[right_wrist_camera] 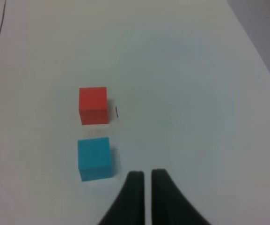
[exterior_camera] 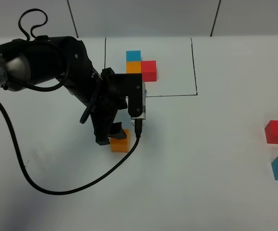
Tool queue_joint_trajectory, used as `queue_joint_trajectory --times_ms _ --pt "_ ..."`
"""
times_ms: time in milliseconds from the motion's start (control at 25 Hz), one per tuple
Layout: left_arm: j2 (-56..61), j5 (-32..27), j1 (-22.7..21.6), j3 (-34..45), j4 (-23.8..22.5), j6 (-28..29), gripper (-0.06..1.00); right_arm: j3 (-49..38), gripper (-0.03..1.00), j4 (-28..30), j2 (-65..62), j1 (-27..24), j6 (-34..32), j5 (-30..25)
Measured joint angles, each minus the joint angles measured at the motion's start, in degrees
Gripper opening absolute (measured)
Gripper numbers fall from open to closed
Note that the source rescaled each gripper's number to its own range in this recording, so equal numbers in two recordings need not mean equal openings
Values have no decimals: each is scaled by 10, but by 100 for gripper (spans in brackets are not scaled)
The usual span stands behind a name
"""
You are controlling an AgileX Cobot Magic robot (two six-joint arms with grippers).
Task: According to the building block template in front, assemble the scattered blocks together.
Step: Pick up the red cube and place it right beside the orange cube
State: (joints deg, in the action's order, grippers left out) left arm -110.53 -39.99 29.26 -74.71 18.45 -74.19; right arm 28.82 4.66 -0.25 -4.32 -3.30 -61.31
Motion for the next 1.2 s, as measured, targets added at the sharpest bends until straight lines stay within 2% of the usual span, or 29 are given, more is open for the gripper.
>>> queue_joint_trajectory --times_ms 120,320,400,520,680,760,880,1000,1080,1200 --pt "19 -19 0 0 0 0 68 0 0 0 0 0 0 0" --pt "46 -47 0 0 1 0 11 0 0 0 0 0 0 0" --pt "52 -49 0 0 5 6 3 0 0 0 0 0 0 0" --pt "54 -53 1 0 9 43 0 0 0 0 0 0 0 0" --pt "54 -54 11 0 9 176 0 0 0 0 0 0 0 0" --pt "54 -53 21 0 9 273 0 0 0 0 0 0 0 0" --pt "54 -32 31 0 8 491 0 0 0 0 0 0 0 0" --pt "54 6 43 0 -31 668 0 0 0 0 0 0 0 0" --pt "54 23 52 0 -59 716 0 0 0 0 0 0 0 0" --pt "54 28 60 0 -78 731 0 0 0 0 0 0 0 0"
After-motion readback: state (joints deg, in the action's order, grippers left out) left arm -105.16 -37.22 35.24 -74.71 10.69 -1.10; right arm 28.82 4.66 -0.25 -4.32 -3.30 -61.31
